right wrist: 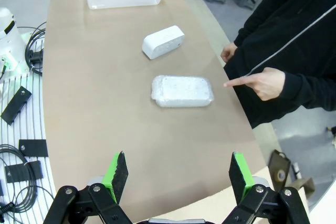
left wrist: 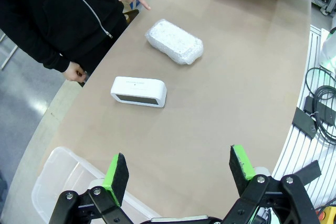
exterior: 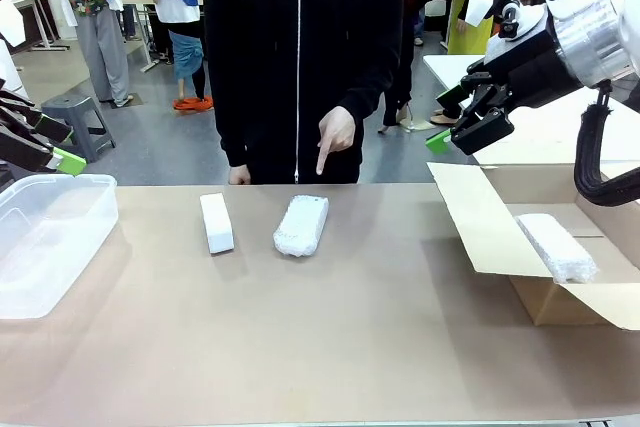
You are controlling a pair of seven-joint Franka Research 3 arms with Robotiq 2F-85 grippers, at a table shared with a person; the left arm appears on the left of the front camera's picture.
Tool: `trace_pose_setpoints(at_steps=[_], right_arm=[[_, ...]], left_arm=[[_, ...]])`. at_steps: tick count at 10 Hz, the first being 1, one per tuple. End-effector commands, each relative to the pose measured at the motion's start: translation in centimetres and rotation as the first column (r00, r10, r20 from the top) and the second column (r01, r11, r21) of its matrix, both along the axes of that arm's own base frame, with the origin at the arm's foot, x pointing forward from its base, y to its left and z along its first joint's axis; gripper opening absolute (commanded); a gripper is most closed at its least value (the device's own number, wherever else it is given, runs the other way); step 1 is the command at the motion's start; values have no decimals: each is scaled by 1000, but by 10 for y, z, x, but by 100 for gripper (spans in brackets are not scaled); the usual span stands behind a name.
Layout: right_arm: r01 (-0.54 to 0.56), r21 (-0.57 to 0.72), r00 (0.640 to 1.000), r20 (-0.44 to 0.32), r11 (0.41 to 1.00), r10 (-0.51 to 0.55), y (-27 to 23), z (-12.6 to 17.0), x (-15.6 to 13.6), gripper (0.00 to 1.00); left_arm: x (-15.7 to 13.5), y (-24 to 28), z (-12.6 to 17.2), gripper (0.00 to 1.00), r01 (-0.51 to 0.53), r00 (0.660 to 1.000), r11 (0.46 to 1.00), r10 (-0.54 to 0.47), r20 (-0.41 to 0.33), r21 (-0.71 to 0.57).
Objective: Separate and place wrapped and unwrapped clocks.
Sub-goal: Pick up the Digital clock indicated by the person.
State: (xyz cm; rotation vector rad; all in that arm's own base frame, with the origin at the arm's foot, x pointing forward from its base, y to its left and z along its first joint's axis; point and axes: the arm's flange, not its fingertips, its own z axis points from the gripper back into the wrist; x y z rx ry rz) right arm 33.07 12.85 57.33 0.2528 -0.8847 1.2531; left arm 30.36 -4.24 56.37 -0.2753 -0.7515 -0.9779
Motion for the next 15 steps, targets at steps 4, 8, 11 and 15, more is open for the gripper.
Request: trace_pose_setpoints(at_steps=[4,8,11,15], right_arm=[[-8,-2,1000,1,1000,8,-1,-2,0,100],[-8,-2,1000,1,1000,8,-1,-2,0,100],[-200,-221,980,-66,955,190,45,46,55,100],[-516,-493,855,-349,701,384,160,56,171,100]], left_arm=[[1,0,-1,100,12,1000,1000,-12,-3,-12],[1,0,-1,100,12,1000,1000,-12,-3,-12],[1,0,-1,100,12,1000,1000,-12,-3,-12],[1,0,-1,100,12,1000,1000,-12,-3,-12]])
